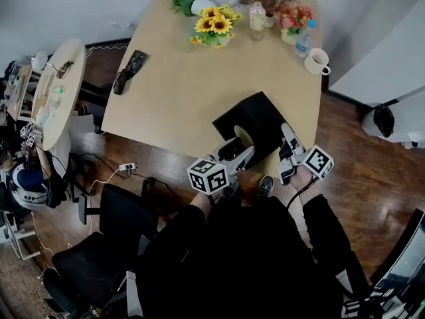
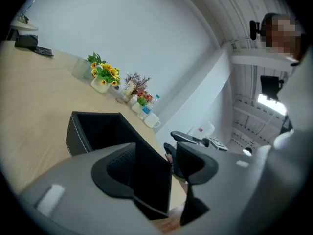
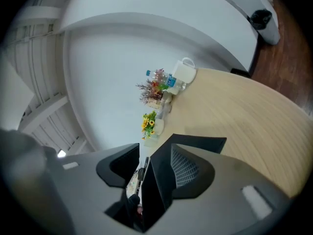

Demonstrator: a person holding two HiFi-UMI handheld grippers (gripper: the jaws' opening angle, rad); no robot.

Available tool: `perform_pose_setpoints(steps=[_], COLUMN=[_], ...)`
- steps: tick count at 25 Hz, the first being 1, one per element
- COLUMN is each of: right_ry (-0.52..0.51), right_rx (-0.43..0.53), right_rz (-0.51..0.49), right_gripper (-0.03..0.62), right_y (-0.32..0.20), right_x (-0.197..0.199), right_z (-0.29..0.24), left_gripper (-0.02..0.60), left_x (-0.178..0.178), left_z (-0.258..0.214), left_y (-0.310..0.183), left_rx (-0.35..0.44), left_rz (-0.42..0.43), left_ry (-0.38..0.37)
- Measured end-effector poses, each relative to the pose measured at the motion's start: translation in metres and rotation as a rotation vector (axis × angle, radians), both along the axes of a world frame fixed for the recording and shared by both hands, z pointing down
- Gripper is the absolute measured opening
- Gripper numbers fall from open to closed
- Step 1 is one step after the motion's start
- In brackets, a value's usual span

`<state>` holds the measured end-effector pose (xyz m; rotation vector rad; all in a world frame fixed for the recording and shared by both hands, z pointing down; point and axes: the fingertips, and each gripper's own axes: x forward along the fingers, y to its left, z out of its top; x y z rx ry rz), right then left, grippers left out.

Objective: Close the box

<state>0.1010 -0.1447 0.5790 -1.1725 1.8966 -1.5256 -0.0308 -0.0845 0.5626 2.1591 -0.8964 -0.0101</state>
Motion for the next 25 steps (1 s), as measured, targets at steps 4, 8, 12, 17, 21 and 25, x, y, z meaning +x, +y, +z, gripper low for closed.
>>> perform_pose_setpoints(steps=[4,8,12,17,21,25], right_ry=[0.184,0.530,0.850,0.495,0.298,0.023], right_rx=[0.170,0.533,0.772,0.293,-0.008,-0.192], right_rz=[0.005,-0.217,-0.610,-0.212,-0.119,-0.004], right_gripper=[0.189,0.181,0.181,0.152,0.203,0.238], right_y=[-0.003,0.022,0.083,0.040,0.016,0.017], right_x=[-0.002,-0.052,-0.123,-0.024,0.024,0.043], right_z=[-0.048,-0.101,-0.077,-0.041,0.026,0.061], left_gripper=[0.247,0.247,0.245,0.245,0.245,0.245], left_x=[-0.002,-0.011,-0.066,-0.103,-0.086,-0.069], left_z=[0.000,-0.018,-0.055,-0.054,-0.033,-0.032], left_y=[-0.023,-0.040,-0.033,-0.020,-0.009,0.003], left_rx=[0.009,0.029,0.082,0.057,0.010,0.006], left_rz=[-0.047,-0.086,-0.206,-0.251,-0.215,-0.163], left_ry=[0.007,0.089,0.143,0.121,0.088,0.063])
